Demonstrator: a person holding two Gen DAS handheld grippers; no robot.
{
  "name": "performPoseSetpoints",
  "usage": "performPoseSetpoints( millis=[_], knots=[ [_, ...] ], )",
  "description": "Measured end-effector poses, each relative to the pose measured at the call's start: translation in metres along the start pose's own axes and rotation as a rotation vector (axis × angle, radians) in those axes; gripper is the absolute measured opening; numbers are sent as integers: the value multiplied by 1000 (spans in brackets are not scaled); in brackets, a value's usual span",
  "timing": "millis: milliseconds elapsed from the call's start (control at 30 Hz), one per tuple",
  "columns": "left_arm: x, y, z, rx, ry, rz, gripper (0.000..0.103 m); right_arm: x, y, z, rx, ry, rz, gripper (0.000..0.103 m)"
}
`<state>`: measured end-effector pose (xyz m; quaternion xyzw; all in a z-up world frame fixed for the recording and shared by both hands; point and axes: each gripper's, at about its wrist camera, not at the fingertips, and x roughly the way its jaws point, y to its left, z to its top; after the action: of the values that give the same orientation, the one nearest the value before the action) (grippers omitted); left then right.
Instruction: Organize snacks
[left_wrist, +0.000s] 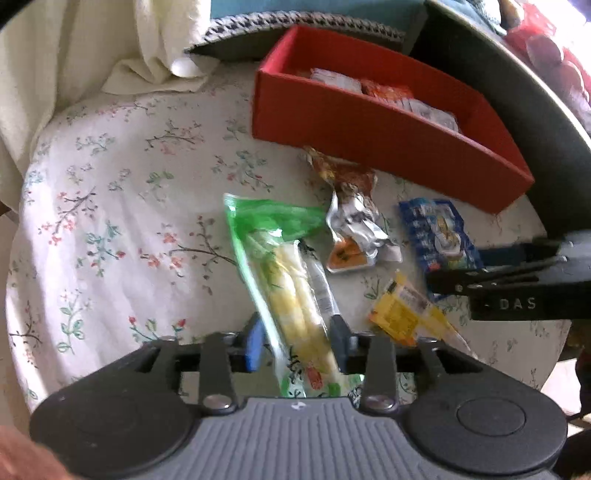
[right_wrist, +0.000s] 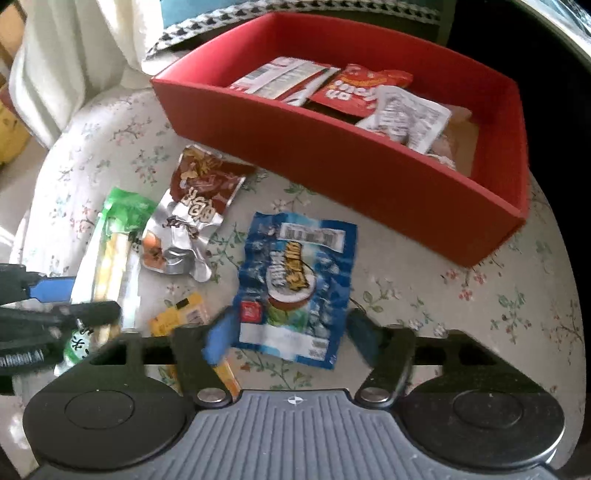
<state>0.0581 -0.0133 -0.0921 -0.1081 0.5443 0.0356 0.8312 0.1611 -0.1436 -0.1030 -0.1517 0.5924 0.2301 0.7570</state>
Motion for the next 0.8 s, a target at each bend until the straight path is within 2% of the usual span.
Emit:
performPoseSetpoints(
  millis=[33,67,100,133,167,200,233,267,300,367,533,600,667,800],
  knots=[
    [1,-5,-2,12,-5,-5,52,3,3,0,-10,-1,-11,92],
    [2,-9,-3,15,-7,-12,67,7,6,1,-20,-3,-22,94],
    [6,-15,-3,16,-8,-11,78,9,10,1,-39,-4,-31,97],
    [9,-20,-3,19,-14,7,78,12,13,1,-62,-16,-56,96],
    [10,-24,-5,16,-31,44,73,13,14,1,-73,-37,-72,96],
    [10,-28,-8,19,-46,80,63,13,11,3,-56,-30,-58,93],
    [8,-32,-10,38,-58,121,51,11,10,3,-54,-28,-59,83],
    [6,-34,-12,66,-70,151,39,7,8,3,-63,-31,-52,78],
    [3,-32,-11,65,-70,137,34,4,6,2,-62,-31,-34,77],
    [-1,-22,-8,7,-53,71,30,3,5,0,-74,-23,-20,77],
    [-17,-12,-4,-40,-90,21,27,-9,-7,-5,21,-34,94,77],
    [-27,-10,-2,-51,-110,-6,6,-19,-10,-4,45,-59,109,77],
    [-35,-3,0,-83,-115,-64,0,-28,-13,-2,76,-74,144,76],
    [-28,-2,-1,-56,-93,-34,2,-30,-17,-2,93,-78,130,76]
  ],
)
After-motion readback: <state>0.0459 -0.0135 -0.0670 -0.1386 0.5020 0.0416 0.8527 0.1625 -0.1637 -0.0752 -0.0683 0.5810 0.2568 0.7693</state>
